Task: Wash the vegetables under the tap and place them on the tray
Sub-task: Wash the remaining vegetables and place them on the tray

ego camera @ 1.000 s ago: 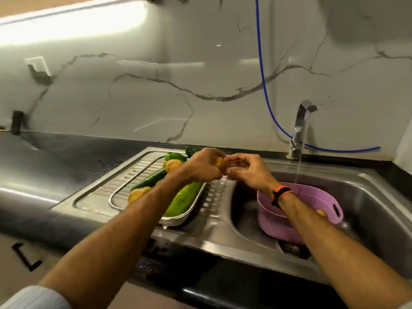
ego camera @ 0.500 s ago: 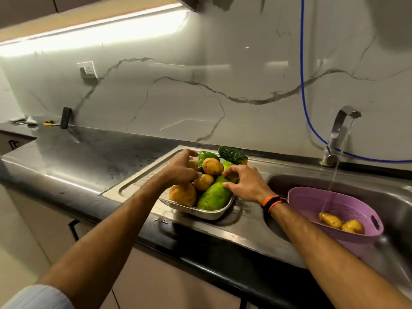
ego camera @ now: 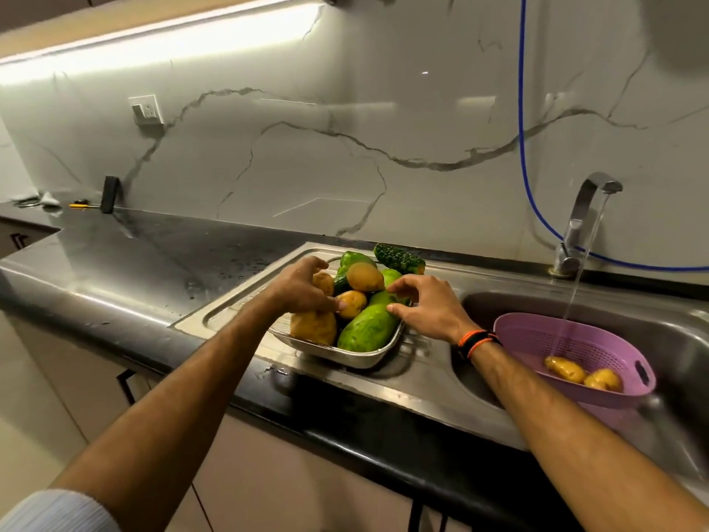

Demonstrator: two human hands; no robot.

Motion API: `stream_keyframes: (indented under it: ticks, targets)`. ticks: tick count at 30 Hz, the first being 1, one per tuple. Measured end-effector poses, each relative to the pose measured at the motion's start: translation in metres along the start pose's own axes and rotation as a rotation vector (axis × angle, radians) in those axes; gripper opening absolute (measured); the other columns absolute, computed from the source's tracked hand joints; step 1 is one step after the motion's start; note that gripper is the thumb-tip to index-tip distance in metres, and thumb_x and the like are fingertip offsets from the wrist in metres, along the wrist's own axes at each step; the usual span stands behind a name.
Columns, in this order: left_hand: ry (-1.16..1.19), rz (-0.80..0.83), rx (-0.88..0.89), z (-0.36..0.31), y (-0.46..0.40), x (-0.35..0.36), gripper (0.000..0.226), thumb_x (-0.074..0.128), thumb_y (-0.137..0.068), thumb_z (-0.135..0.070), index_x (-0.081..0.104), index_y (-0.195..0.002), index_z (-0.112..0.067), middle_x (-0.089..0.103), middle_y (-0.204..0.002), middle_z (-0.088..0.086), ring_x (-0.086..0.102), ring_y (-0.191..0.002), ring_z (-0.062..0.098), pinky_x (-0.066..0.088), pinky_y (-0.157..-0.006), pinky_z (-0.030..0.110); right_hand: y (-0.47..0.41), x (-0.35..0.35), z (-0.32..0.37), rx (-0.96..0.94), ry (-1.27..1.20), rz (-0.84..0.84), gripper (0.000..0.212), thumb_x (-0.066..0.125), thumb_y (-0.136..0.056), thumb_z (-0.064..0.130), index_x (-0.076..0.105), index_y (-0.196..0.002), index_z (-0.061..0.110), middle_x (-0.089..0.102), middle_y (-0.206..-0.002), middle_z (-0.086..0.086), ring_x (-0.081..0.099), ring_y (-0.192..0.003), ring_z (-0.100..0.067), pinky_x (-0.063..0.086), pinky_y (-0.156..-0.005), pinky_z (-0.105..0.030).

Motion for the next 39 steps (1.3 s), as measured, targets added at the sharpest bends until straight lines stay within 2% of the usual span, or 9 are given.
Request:
stream_keyframes:
  ticks: [4,9,14,18,22,27,31,34,39]
  targets:
    - [-0.098,-0.117,0.142,-0.028,-0.002,0.005,0.083,0.088,-0.071,-0.036,0.048,-0.143,-0.021,0.048,-0.145,0.008,0.045,-0.133,0.026,0.041,-0.101,0.035,0.003,-0.021,-0.013,0.030,-0.057,-0.100,0.024,0.078,-0.080,0.020,0.074,-0.104,0.019,0.073,-0.103,0.004,0.066,-0.097,-0.010,0.053,-0.090,-0.027]
    - [-0.083,-0.157,0.344,-0.088,-0.009,0.048,0.066,0.084,-0.075,-0.038,0.058,-0.133,-0.020,0.059,-0.131,0.006,0.053,-0.123,0.024,0.039,-0.097,0.027,0.016,-0.066,-0.055,0.129,-0.056,-0.131,0.020,0.078,-0.079,0.016,0.072,-0.098,0.019,0.073,-0.096,0.005,0.069,-0.090,-0.008,0.053,-0.088,-0.024]
    - [-0.074,-0.010,0.410,-0.144,-0.023,0.124,0.065,0.083,-0.078,-0.036,0.058,-0.134,-0.014,0.061,-0.133,0.007,0.057,-0.121,0.023,0.042,-0.100,0.030,0.044,-0.116,-0.115,0.247,0.026,-0.128,0.023,0.078,-0.080,0.014,0.071,-0.102,0.018,0.074,-0.100,0.001,0.069,-0.091,-0.010,0.054,-0.090,-0.026]
    - [-0.096,0.147,0.417,-0.177,-0.041,0.192,0.067,0.085,-0.076,-0.037,0.058,-0.133,-0.015,0.062,-0.133,0.005,0.059,-0.119,0.022,0.048,-0.099,0.032,0.073,-0.146,-0.169,0.375,0.111,-0.107,0.025,0.079,-0.080,0.014,0.071,-0.104,0.015,0.072,-0.101,0.001,0.067,-0.088,-0.007,0.045,-0.071,-0.005]
    - [-0.166,0.266,0.442,-0.204,-0.059,0.252,0.062,0.082,-0.079,-0.033,0.058,-0.133,-0.017,0.062,-0.131,0.004,0.059,-0.117,0.021,0.049,-0.100,0.032,0.088,-0.162,-0.219,0.495,0.214,-0.048,0.026,0.080,-0.079,0.017,0.072,-0.104,0.016,0.072,-0.101,0.000,0.067,-0.093,-0.011,0.050,-0.080,-0.017]
    - [-0.259,0.386,0.448,-0.212,-0.079,0.315,0.056,0.078,-0.082,-0.032,0.059,-0.131,-0.014,0.062,-0.130,0.007,0.059,-0.118,0.024,0.048,-0.102,0.033,0.086,-0.154,-0.269,0.577,0.413,0.172,0.035,0.076,-0.080,0.022,0.070,-0.113,0.014,0.070,-0.110,-0.006,0.064,-0.105,-0.020,0.051,-0.090,-0.028]
    - [-0.289,0.454,0.446,-0.201,-0.086,0.347,0.052,0.074,-0.084,-0.035,0.060,-0.130,-0.014,0.063,-0.127,0.008,0.060,-0.115,0.026,0.049,-0.100,0.037,0.073,-0.146,-0.287,0.544,0.651,0.385,0.034,0.075,-0.076,0.029,0.066,-0.103,0.010,0.067,-0.103,-0.010,0.061,-0.098,-0.028,0.047,-0.075,-0.030]
    - [-0.294,0.485,0.435,-0.191,-0.093,0.358,0.047,0.069,-0.086,-0.040,0.061,-0.126,-0.016,0.063,-0.126,0.008,0.061,-0.110,0.025,0.052,-0.096,0.038,0.067,-0.137,-0.292,0.506,0.813,0.512,0.046,0.074,-0.080,0.036,0.061,-0.117,0.011,0.064,-0.121,-0.011,0.058,-0.114,-0.027,0.046,-0.083,-0.029]
    - [-0.288,0.486,0.434,-0.192,-0.096,0.360,0.047,0.073,-0.085,-0.034,0.061,-0.125,-0.013,0.063,-0.126,0.008,0.059,-0.115,0.027,0.050,-0.099,0.038,0.066,-0.112,-0.299,0.445,1.029,0.624,0.039,0.050,-0.095,0.035,0.060,-0.126,0.014,0.061,-0.131,-0.010,0.057,-0.121,-0.029,0.050,-0.093,-0.039]
Point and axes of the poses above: each hand's wrist, its own y-axis away from the middle knuckle, its own x-axis out of the palm, z = x × y, the point moved 1 cm from there along -y, towards the middle knuckle
